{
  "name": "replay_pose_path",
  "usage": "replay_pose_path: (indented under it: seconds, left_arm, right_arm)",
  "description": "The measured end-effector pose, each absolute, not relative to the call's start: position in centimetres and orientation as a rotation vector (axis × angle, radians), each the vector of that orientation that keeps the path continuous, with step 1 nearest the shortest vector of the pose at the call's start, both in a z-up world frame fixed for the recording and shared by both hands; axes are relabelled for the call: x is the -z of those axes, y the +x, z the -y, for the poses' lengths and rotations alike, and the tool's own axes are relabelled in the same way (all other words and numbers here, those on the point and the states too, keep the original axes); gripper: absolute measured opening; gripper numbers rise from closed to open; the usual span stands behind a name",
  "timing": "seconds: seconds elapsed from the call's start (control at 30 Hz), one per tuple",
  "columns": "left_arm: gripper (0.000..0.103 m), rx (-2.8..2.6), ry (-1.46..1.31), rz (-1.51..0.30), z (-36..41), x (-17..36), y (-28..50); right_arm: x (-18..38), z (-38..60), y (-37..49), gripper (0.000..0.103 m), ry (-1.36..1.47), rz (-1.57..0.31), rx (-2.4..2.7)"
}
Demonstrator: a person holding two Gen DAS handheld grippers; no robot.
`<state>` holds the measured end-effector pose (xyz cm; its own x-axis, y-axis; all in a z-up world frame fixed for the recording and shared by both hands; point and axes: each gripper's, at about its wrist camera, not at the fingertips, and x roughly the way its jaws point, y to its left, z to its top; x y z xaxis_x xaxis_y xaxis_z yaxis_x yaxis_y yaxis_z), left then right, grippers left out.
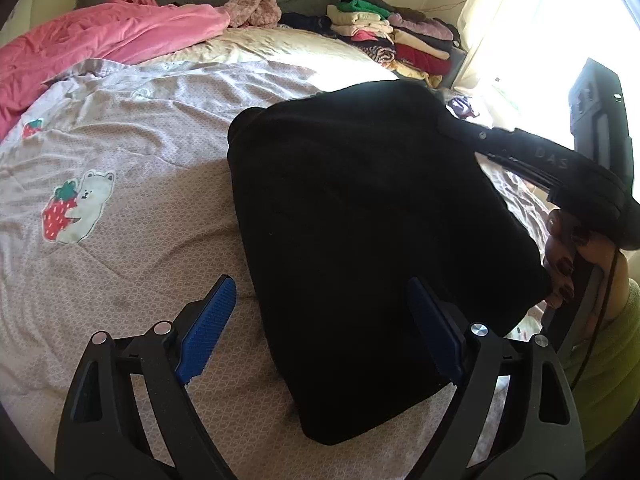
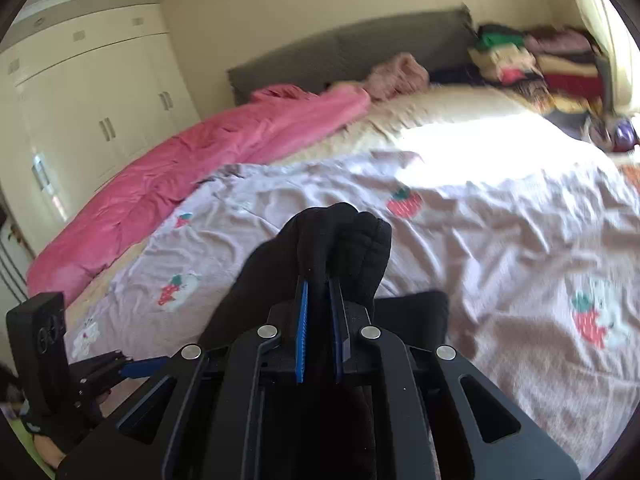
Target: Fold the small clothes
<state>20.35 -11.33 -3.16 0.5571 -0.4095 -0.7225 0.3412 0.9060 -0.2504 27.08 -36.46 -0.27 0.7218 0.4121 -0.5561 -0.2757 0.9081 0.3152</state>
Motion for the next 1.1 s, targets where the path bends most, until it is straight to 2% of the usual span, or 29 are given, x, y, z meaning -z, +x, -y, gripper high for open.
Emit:
replay_pose_path:
  seconds: [0.1, 0.2, 0.27, 0.4, 0.43, 0.53, 0.67, 0.93, 0.97, 1.0, 1.03, 1.07, 1.1]
  left_arm:
    - [0.08, 0.453, -0.075, -0.905, 11.8, 4.1, 20.5]
    - [0.08, 0.459, -0.063, -0.911, 12.1, 4.7, 20.4]
    - [0.08, 0.46, -0.071, -0.915, 11.9, 4.7, 20.4]
    - [0.08, 0.458, -0.075, -0.907, 11.5, 4.3, 20.1]
    - [0.08, 0.458, -0.076, -0.906, 11.4, 4.2, 20.1]
    - [0.08, 0.461, -0.078, -0.904, 11.3, 4.0, 19.8]
    - [0.08, 0.461, -0.084, -0.9, 10.9, 3.8, 19.4]
    - [0.08, 0.446, -0.093, -0.906, 10.2, 3.9, 19.2]
    - [0.08, 0.446, -0.091, -0.906, 10.2, 3.9, 19.1]
    - [0.08, 0.445, -0.089, -0.906, 10.2, 3.8, 19.1]
    - [0.08, 0.443, -0.088, -0.907, 10.3, 3.8, 19.1]
    - [0.08, 0.445, -0.089, -0.909, 10.3, 3.8, 19.0]
    - [0.08, 0.451, -0.089, -0.908, 10.3, 3.7, 18.9]
  right_arm:
    - [4.1, 38.0, 28.7, 0.01, 0.216, -0.792, -0.293]
    - [6.3, 39.4, 28.7, 0.017, 0.294, -0.834, -0.29]
    - [6.0, 39.9, 28.2, 0.029, 0.315, -0.824, -0.277]
    - [4.1, 40.1, 25.9, 0.039, 0.313, -0.77, -0.271]
    - [3.6, 40.3, 25.1, 0.048, 0.321, -0.754, -0.277]
    - [2.4, 40.4, 22.6, 0.065, 0.333, -0.726, -0.309]
    - [2.5, 40.4, 20.0, 0.079, 0.351, -0.752, -0.326]
    - [4.9, 39.5, 19.0, 0.079, 0.366, -0.845, -0.331]
    - [5.1, 39.3, 19.0, 0.076, 0.368, -0.855, -0.33]
    - [5.4, 39.1, 19.1, 0.068, 0.368, -0.867, -0.336]
    - [5.7, 38.9, 19.1, 0.035, 0.361, -0.875, -0.34]
    - [5.8, 38.8, 19.1, 0.025, 0.36, -0.878, -0.356]
    - [5.7, 38.7, 18.9, 0.024, 0.36, -0.873, -0.375]
